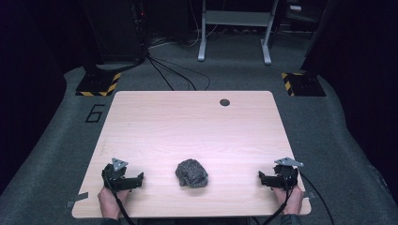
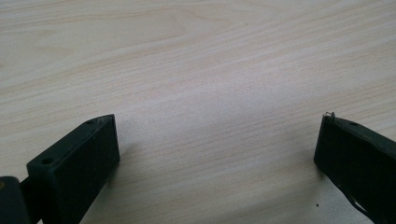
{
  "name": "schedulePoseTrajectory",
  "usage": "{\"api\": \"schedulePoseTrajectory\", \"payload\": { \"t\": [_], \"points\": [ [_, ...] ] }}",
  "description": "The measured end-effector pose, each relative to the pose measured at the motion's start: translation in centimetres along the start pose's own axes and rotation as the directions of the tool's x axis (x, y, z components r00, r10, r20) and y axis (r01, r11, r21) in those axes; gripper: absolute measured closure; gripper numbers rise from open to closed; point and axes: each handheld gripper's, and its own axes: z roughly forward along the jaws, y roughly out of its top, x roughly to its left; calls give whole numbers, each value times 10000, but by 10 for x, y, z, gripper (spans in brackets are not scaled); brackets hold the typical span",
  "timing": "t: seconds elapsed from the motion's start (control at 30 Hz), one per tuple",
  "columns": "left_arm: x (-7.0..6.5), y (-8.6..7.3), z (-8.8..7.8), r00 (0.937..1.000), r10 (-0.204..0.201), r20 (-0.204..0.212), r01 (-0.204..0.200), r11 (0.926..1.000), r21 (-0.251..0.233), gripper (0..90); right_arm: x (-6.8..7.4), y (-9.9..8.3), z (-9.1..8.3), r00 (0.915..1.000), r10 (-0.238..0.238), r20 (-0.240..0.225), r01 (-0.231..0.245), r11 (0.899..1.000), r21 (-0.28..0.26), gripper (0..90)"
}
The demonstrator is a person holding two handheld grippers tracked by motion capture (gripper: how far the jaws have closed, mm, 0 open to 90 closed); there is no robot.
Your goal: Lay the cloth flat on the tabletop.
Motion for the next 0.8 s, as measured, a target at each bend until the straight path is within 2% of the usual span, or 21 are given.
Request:
{"api": "schedulePoseTrajectory", "payload": {
  "t": [0.07,0.17,0.2,0.23,0.37,0.4,0.47,0.57,0.67,0.7,0.73,0.77,0.8],
  "points": [
    [0,0,0,10000,28,32,-28,10000,11,0,0,1,0,10000,80,-49,-81,10000,-46,59],
    [1,-1,-2,9998,-33,189,34,10000,-90,0,2,2,-3,9970,512,-572,-524,9984,-200,61],
    [1,-1,-2,9998,-33,189,34,10000,-90,3,2,2,-3,9970,512,-572,-524,9984,-200,61],
    [2,-1,-5,9980,-476,417,492,9980,-394,21,12,7,-8,9956,445,-824,-470,9985,-295,70],
    [-3,2,-9,9969,-357,698,385,9985,-393,17,35,18,-18,9898,-21,-1424,-60,9984,-561,84],
    [-11,5,-13,9962,-64,866,104,9989,-458,17,41,20,-20,9879,-146,-1543,59,9984,-564,89],
    [-19,10,-16,9944,253,1025,-199,9984,-533,16,53,26,-22,9848,-459,-1674,375,9979,-533,92],
    [-26,13,-20,9923,417,1167,-331,9966,-749,17,68,32,-24,9753,-779,-2067,665,9959,-618,101],
    [-39,20,-25,9855,783,1505,-660,9941,-856,18,86,37,-25,9647,-1208,-2342,1086,9920,-642,112],
    [-39,20,-25,9855,783,1505,-660,9941,-856,18,86,37,-25,9647,-1208,-2342,1086,9920,-642,112],
    [-47,21,-26,9817,808,1727,-649,9933,-960,18,98,41,-25,9566,-1496,-2500,1362,9882,-703,128],
    [-47,21,-26,9817,808,1727,-649,9933,-960,20,98,41,-25,9566,-1496,-2500,1362,9882,-703,128],
    [-49,22,-26,9804,861,1774,-693,9927,-988,20,104,43,-26,9501,-1688,-2623,1532,9850,-791,133]
  ]
}}
